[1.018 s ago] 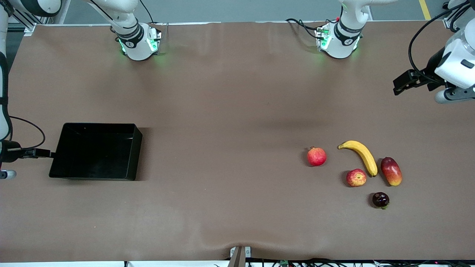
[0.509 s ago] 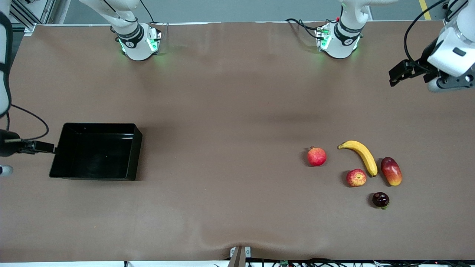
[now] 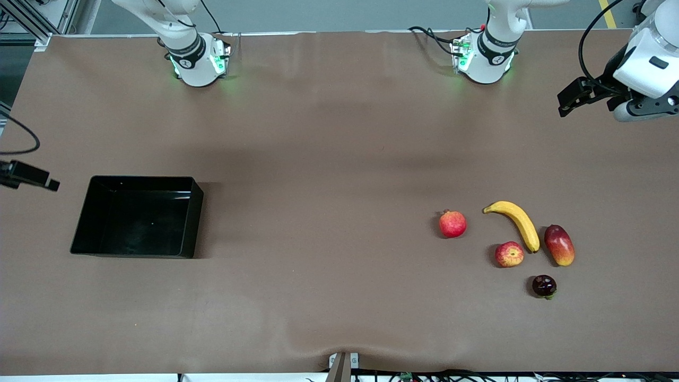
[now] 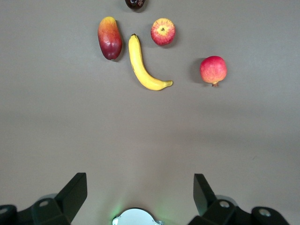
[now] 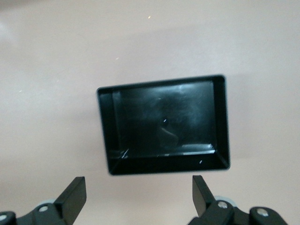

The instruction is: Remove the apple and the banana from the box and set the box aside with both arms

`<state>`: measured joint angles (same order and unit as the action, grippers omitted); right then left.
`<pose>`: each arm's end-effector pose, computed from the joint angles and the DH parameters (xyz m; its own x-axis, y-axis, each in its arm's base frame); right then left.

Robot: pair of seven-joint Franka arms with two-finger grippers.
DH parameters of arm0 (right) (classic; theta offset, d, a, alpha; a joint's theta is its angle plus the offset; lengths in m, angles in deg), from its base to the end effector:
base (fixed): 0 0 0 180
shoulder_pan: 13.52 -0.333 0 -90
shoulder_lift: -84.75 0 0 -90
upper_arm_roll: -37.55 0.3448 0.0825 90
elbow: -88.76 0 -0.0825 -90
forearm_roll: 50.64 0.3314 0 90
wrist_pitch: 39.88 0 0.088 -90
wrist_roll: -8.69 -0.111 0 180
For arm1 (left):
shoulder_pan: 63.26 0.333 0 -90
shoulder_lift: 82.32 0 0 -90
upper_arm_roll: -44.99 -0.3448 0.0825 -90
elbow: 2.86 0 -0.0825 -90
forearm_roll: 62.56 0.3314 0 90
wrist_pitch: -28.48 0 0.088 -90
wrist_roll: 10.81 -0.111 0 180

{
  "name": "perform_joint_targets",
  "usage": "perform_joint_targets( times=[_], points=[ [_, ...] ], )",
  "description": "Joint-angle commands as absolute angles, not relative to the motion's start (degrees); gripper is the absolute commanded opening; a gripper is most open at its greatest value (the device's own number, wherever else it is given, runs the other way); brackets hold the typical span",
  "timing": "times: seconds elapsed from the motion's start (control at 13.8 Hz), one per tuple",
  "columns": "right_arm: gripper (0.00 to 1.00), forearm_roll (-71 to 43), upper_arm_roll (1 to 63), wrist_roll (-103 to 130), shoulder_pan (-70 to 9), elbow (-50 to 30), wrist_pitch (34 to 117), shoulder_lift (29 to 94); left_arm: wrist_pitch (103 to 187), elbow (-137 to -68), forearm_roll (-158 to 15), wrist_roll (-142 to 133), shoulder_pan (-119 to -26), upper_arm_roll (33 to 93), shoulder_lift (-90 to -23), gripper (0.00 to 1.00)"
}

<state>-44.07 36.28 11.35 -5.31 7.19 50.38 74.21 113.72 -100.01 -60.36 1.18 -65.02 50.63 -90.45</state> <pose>0.5574 -0.0789 0.6140 0.9925 -0.1192 -0.0271 -0.1216 -0.9863 -0.1117 0.4399 -0.0567 0.6574 0.9949 0.0850 -0.0542 0.0814 -0.9946 -0.0649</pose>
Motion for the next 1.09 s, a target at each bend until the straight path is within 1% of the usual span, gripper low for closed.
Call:
perform_joint_targets(
  times=[0.0,0.15,0.36,0.65,0.8,0.95,1.02],
  points=[
    [1.00,-44.66,36.06,8.34,-8.76,5.26,47.67,78.23,114.44,-100.77,-61.85,-1.05,-64.58,50.17,-91.02,1.00],
    [1.00,-44.83,36.15,9.04,-9.38,5.26,47.39,78.94,114.44,-100.85,-61.85,-1.06,-64.40,50.00,-91.11,1.00],
    [1.00,-49.31,36.32,8.86,-11.23,5.26,45.55,80.44,114.44,-101.12,-62.99,-1.06,-62.91,50.09,-91.46,1.00],
    [1.00,-49.32,36.58,8.95,-11.75,4.65,44.23,82.81,114.44,-100.86,-63.78,-1.06,-62.29,50.17,-91.37,1.00],
    [1.00,-49.32,36.59,8.95,-12.54,3.25,44.23,84.83,114.44,-98.94,-63.96,-1.06,-62.38,50.17,-90.33,1.00],
    [1.00,-49.40,36.59,9.39,-12.90,2.89,44.23,85.19,114.35,-95.25,-63.87,-1.06,-62.29,50.17,-87.08,1.00],
    [1.00,-49.67,36.59,10.44,-12.90,2.89,44.23,85.10,114.35,-94.79,-63.79,-1.32,-62.55,50.26,-86.63,1.00]
  ],
)
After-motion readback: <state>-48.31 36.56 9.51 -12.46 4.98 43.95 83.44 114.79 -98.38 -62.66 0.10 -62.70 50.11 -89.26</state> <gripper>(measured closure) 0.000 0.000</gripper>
